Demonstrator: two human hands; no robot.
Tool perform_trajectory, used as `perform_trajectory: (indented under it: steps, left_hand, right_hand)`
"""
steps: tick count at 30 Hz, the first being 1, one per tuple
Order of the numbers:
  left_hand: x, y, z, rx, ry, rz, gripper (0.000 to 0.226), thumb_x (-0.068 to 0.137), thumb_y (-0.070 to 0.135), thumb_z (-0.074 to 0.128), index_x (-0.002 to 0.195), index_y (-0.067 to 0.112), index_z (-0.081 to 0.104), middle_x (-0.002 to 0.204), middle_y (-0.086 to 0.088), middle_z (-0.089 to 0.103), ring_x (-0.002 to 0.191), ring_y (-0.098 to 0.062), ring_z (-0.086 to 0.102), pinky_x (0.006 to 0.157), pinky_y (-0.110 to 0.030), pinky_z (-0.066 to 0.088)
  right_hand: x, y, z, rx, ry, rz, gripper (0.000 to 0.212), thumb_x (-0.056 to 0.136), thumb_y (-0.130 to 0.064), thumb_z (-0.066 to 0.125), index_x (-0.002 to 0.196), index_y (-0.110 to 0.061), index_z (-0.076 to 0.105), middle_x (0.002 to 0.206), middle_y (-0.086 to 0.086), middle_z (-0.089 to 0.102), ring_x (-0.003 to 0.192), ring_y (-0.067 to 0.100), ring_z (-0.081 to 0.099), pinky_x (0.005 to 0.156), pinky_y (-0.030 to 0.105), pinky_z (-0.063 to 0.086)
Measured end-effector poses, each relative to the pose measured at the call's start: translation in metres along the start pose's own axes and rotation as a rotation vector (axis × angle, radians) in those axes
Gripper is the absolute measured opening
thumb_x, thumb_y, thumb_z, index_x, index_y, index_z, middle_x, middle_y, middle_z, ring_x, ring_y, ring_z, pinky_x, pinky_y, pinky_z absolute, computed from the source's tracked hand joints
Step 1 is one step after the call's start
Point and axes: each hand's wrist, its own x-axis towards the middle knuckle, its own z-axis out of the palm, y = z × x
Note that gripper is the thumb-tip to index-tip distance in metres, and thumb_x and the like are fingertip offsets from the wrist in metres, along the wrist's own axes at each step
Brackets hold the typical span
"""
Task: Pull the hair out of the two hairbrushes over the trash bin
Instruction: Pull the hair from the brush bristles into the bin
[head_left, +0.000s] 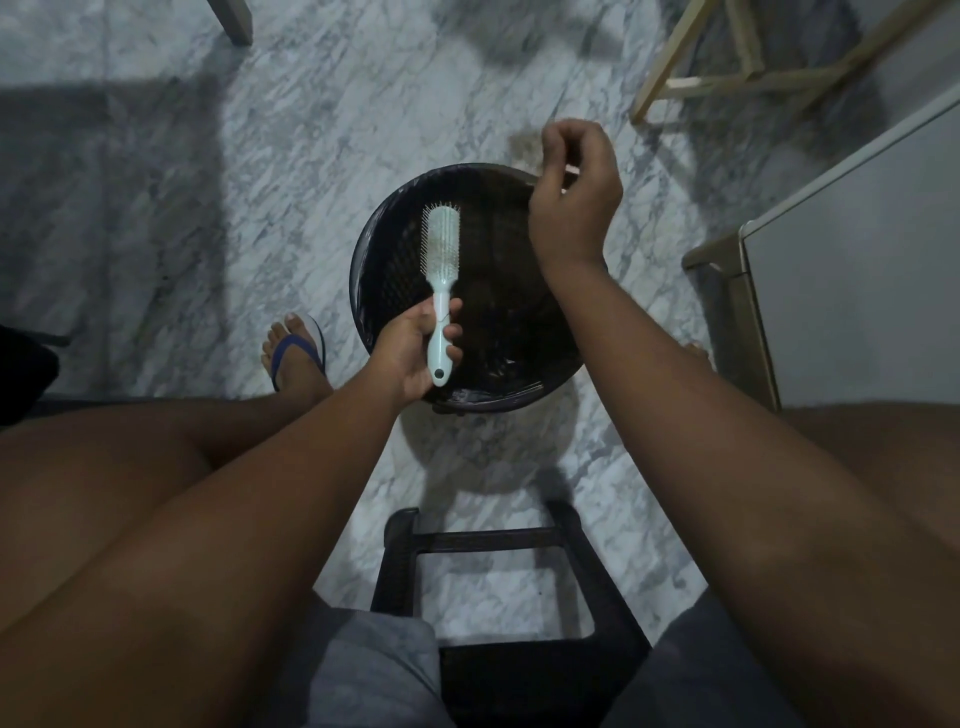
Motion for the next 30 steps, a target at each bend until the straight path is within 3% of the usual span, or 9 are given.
perform_trajectory:
  steps: [2,4,7,9,12,14,21,27,30]
  left_hand:
    - [-0.003,0.004,0.003,0.001,-0.014,0.007,0.033,0.093,0.000,0.033,0.114,0.005,0.059,0.093,-0.002,0.057,0.058,-0.008,0.048,0.047,-0.020,0.040]
    - [-0.005,0.008,0.006,0.006,-0.021,0.002,0.035,0.093,0.001,0.033,0.116,0.006,0.059,0.093,-0.001,0.058,0.059,-0.008,0.047,0.047,-0.020,0.039]
    - [-0.006,0.009,0.009,0.034,-0.028,-0.014,0.039,0.093,0.003,0.034,0.126,0.005,0.055,0.090,0.000,0.062,0.060,-0.008,0.046,0.046,-0.020,0.039]
    - [-0.006,0.008,0.010,0.058,-0.023,-0.019,0.041,0.094,0.003,0.033,0.131,0.005,0.052,0.085,0.001,0.065,0.060,-0.009,0.046,0.046,-0.021,0.039]
    - [-0.006,0.007,0.011,0.093,-0.018,-0.015,0.042,0.095,0.003,0.033,0.133,0.004,0.051,0.087,0.001,0.066,0.059,-0.009,0.046,0.046,-0.021,0.039]
    - [-0.006,0.006,0.012,0.110,-0.027,-0.021,0.042,0.096,0.004,0.033,0.133,0.007,0.052,0.094,0.000,0.065,0.060,-0.009,0.046,0.046,-0.021,0.039]
    - [-0.005,0.005,0.018,0.160,-0.019,0.004,0.039,0.096,0.002,0.031,0.120,0.014,0.059,0.105,-0.002,0.063,0.059,-0.009,0.048,0.047,-0.022,0.040]
    - [0.000,0.000,0.015,0.127,0.023,-0.004,0.040,0.095,0.002,0.030,0.125,0.007,0.056,0.102,-0.003,0.062,0.059,-0.009,0.047,0.045,-0.022,0.039]
    - [0.002,-0.002,0.011,0.146,0.038,-0.006,0.041,0.096,0.003,0.031,0.129,0.008,0.054,0.103,-0.003,0.064,0.058,-0.009,0.049,0.046,-0.023,0.040]
  right_hand:
    - [-0.007,0.015,-0.005,-0.132,-0.151,0.125,0.015,0.095,-0.014,0.054,0.091,-0.004,0.065,0.092,0.009,0.067,0.086,0.022,0.063,0.076,0.036,0.052]
    - [-0.020,0.031,-0.012,-0.433,-0.529,0.334,0.019,0.091,-0.010,0.055,0.107,-0.004,0.063,0.111,0.013,0.065,0.105,0.029,0.062,0.090,0.034,0.049]
    - [-0.036,0.040,-0.020,-0.801,-0.951,0.566,0.078,0.088,-0.016,0.064,0.151,-0.003,0.019,0.153,0.024,0.024,0.137,0.042,0.036,0.112,0.046,0.035]
    - [-0.039,0.036,-0.018,-0.630,-0.911,0.457,0.089,0.089,-0.015,0.064,0.156,-0.008,0.006,0.158,0.021,0.014,0.140,0.038,0.033,0.116,0.043,0.031]
    - [-0.037,0.025,-0.013,-0.155,-0.765,0.483,0.069,0.092,-0.024,0.064,0.151,-0.014,0.031,0.132,0.003,0.058,0.110,0.017,0.063,0.099,0.036,0.052]
    - [-0.034,0.017,-0.010,0.041,-0.784,0.585,0.052,0.089,-0.032,0.069,0.135,-0.012,0.055,0.104,-0.004,0.071,0.100,0.014,0.069,0.088,0.039,0.059]
    - [-0.029,0.020,0.002,-0.261,-0.721,0.447,0.023,0.074,-0.028,0.085,0.087,-0.010,0.078,0.079,0.003,0.076,0.073,0.016,0.073,0.076,0.031,0.062]
    - [-0.024,0.020,0.003,-0.297,-0.704,0.353,0.012,0.082,-0.023,0.078,0.081,-0.011,0.075,0.071,0.002,0.073,0.063,0.010,0.069,0.058,0.013,0.054]
    - [-0.018,0.014,0.006,-0.162,-0.633,0.324,0.012,0.085,-0.021,0.073,0.079,-0.012,0.073,0.066,0.002,0.072,0.056,0.010,0.065,0.061,0.022,0.056]
